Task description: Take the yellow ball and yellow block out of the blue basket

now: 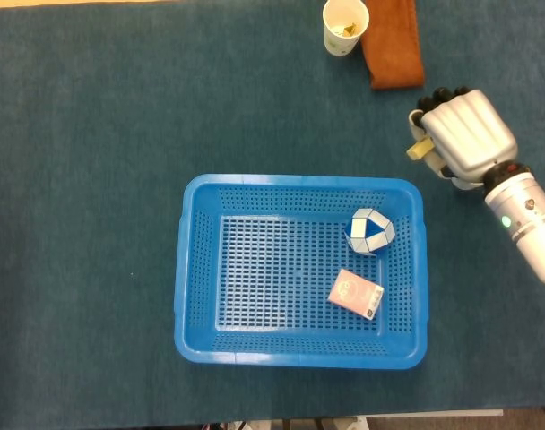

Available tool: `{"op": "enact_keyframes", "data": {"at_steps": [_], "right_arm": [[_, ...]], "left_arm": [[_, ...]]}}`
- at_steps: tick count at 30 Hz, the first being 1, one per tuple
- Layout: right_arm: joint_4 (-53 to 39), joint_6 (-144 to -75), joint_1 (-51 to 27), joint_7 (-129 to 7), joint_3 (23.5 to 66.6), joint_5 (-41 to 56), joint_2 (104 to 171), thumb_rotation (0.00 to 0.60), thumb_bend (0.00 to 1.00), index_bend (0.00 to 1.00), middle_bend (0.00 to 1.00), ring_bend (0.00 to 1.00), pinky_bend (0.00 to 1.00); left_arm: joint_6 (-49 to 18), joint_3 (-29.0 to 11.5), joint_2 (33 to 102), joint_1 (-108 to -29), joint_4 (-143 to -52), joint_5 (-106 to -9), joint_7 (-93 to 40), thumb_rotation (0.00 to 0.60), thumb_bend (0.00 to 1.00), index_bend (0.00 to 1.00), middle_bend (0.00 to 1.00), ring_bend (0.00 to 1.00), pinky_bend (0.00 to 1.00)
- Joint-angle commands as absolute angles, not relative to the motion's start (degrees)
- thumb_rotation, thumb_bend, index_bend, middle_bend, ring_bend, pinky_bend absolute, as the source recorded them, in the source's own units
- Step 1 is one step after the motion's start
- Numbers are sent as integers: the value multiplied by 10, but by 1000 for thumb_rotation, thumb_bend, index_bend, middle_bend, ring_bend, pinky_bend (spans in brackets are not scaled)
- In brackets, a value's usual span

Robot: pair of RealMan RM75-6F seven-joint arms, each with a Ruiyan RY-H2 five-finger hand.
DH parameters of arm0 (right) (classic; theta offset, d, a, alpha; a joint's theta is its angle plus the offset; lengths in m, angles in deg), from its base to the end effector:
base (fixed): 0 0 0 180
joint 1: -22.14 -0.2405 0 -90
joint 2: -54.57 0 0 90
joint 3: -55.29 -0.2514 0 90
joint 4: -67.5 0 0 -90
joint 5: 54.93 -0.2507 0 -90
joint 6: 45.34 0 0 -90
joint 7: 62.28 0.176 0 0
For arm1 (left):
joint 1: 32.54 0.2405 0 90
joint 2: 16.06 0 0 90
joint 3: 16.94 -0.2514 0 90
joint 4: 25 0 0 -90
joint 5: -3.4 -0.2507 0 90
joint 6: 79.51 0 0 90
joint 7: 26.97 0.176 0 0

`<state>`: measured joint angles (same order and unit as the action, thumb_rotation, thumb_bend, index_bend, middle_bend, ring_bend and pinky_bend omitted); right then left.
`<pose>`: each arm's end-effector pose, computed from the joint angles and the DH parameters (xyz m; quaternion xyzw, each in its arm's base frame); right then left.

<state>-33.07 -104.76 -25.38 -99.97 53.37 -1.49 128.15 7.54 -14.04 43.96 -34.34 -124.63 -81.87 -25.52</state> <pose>-0.1477 -0.3588 -0.0136 0.7979 -0.2809 0.2579 0.4667 -0.3110 0.1979 0.1356 -0.5698 -0.4041 -0.3911 0.5992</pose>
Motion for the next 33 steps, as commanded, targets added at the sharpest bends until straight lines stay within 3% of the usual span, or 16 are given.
{"op": "enact_keyframes", "data": {"at_steps": [1, 3, 9, 13, 18, 28, 33], "right_arm": [[-332, -1041, -254, -992, 532, -10, 1277, 600, 319, 131, 236, 161, 311], [-340, -1042, -250, -985, 529, -3, 1268, 600, 319, 36, 197, 136, 301], [-389, -1078, -223, -957, 523, 29, 1225, 600, 319, 15, 191, 131, 298], [-421, -1137, -184, -931, 522, 74, 1190, 600, 321, 173, 300, 211, 300], [-457, -1213, -125, -933, 541, 116, 1146, 600, 322, 309, 348, 248, 300], [-492, -1332, 0, -916, 575, 139, 1086, 600, 323, 315, 350, 249, 300], [-480, -1359, 41, -893, 575, 136, 1071, 600, 323, 315, 350, 248, 300]], "left_arm": [[76, -140, 439, -343, -1249, -817, -251, 600, 248, 292, 340, 232, 227], [75, -140, 439, -344, -1251, -816, -249, 600, 248, 292, 340, 231, 227], [69, -138, 440, -350, -1252, -812, -239, 600, 248, 292, 338, 231, 227], [69, -134, 440, -353, -1253, -810, -231, 600, 248, 292, 340, 231, 227], [68, -132, 442, -357, -1250, -806, -211, 600, 248, 294, 344, 231, 227], [71, -138, 446, -356, -1240, -811, -209, 600, 248, 296, 347, 231, 227], [80, -142, 441, -350, -1236, -820, -218, 600, 248, 297, 347, 231, 227]]}}
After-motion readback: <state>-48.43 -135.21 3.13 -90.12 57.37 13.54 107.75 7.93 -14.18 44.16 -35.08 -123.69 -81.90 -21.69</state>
